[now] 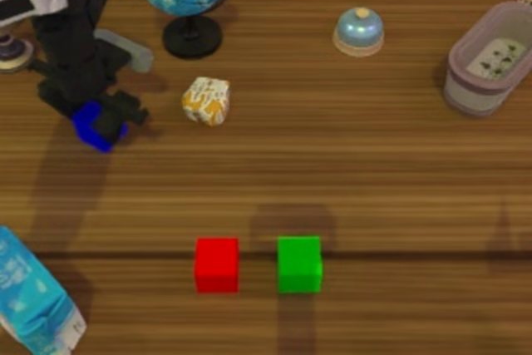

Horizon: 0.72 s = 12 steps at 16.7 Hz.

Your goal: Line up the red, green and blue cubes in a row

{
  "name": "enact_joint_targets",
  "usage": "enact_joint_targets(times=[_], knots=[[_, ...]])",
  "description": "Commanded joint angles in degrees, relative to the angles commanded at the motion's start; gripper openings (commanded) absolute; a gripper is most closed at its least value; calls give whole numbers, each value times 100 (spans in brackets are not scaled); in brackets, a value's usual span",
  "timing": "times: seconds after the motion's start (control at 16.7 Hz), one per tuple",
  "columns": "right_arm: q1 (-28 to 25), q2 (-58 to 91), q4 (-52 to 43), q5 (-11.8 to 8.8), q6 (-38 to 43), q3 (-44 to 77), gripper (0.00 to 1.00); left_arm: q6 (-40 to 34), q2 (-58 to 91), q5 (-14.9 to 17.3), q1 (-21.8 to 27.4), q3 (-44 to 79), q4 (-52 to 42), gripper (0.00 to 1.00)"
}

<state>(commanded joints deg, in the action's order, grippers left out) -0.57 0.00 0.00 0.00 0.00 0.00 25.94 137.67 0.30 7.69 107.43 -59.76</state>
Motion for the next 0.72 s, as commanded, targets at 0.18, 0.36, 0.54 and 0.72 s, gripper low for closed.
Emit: enact_joint_targets(times=[0.18, 0.36, 0.54, 0.72], knots=[[0, 0, 0, 0, 0, 0, 100, 0, 0, 0, 0, 0, 0, 0], [0, 0, 0, 0, 0, 0, 100, -5, -56, 16, 6, 103, -112, 0], [0, 0, 0, 0, 0, 0, 100, 4, -164, 15, -24, 540, -688, 0], [0, 0, 0, 0, 0, 0, 100, -7, -298, 13, -75, 985, -1287, 0]])
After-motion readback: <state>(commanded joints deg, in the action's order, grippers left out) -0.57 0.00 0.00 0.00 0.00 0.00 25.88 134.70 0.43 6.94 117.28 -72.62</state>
